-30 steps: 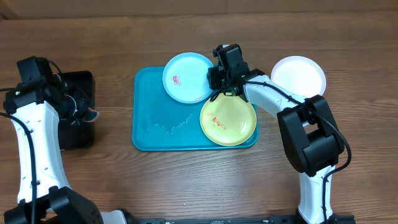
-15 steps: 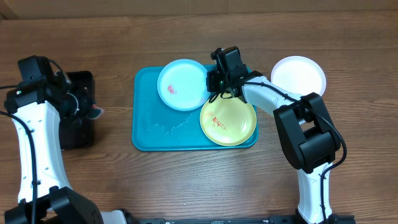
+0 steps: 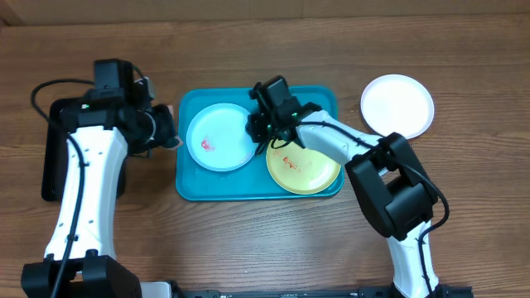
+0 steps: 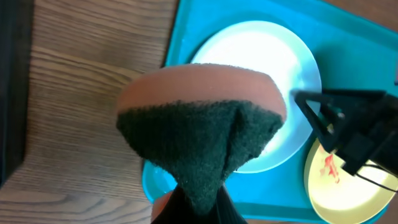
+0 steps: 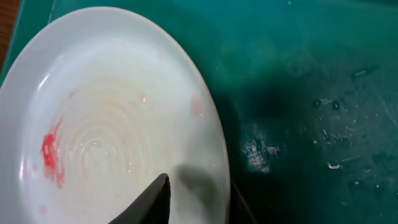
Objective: Clean dirty plates on tray and stack at the side
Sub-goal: 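Carry the sponge with the left gripper onto the light blue plate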
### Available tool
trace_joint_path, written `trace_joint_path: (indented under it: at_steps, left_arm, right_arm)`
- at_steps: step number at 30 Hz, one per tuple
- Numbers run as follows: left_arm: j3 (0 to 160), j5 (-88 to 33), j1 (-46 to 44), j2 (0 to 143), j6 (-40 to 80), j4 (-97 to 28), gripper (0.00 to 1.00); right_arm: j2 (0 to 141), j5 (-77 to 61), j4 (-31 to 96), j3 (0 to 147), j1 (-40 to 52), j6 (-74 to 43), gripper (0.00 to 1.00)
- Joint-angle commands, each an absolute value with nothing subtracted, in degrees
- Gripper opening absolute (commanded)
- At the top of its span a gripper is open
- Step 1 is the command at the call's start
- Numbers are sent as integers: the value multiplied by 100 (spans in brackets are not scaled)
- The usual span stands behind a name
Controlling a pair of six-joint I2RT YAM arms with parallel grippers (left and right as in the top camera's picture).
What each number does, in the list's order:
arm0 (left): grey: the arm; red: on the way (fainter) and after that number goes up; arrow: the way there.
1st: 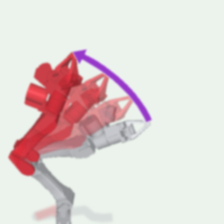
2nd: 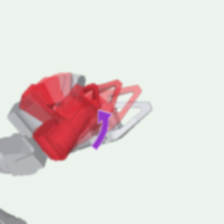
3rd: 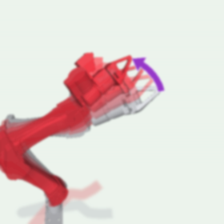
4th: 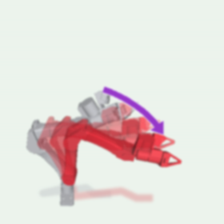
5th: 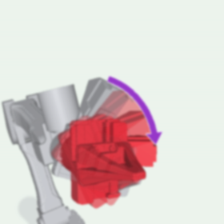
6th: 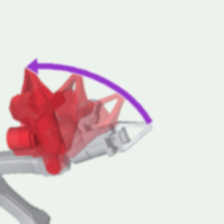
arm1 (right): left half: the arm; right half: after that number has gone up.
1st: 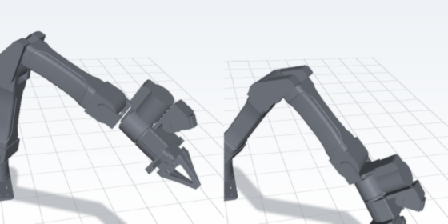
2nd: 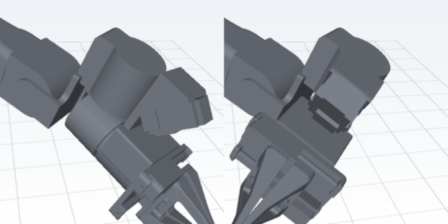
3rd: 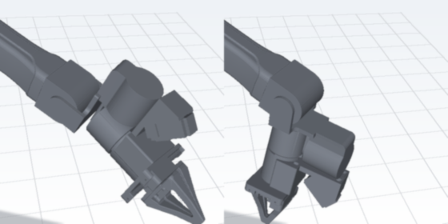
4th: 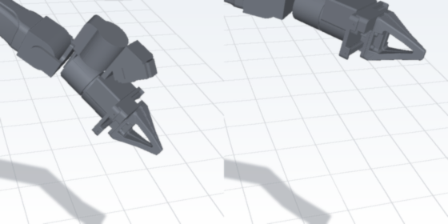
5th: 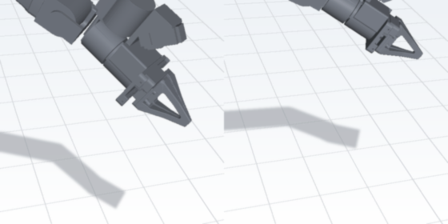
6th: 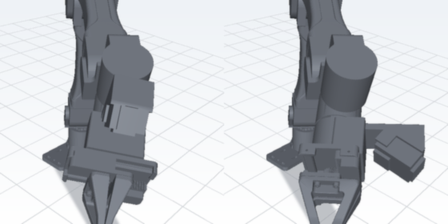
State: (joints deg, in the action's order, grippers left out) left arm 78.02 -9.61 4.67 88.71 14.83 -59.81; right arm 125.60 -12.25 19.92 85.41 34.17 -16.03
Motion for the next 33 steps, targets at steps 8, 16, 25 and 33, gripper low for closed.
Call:
trace_joint_path:
  at_steps: [8, 16, 25, 33]
  left_arm:
    - [7478, -705, -73, 8879, 1544, -5942, 4]
    - [7083, -749, -117, 8879, 1549, -5673, 4]
    - [6667, -904, -121, 8879, 2283, -5072, 4]
    - [6095, -904, -187, 8879, 2836, -3944, 4]
  right_arm:
    - [12787, -526, 1229, 8626, 3428, -141, 34]
    - [13076, -749, 1081, 8628, 3446, -108, 28]
    - [13052, -760, 1380, 8648, 3444, -1328, 4]
    - [12680, -779, 2650, 8879, 3446, -2655, 4]
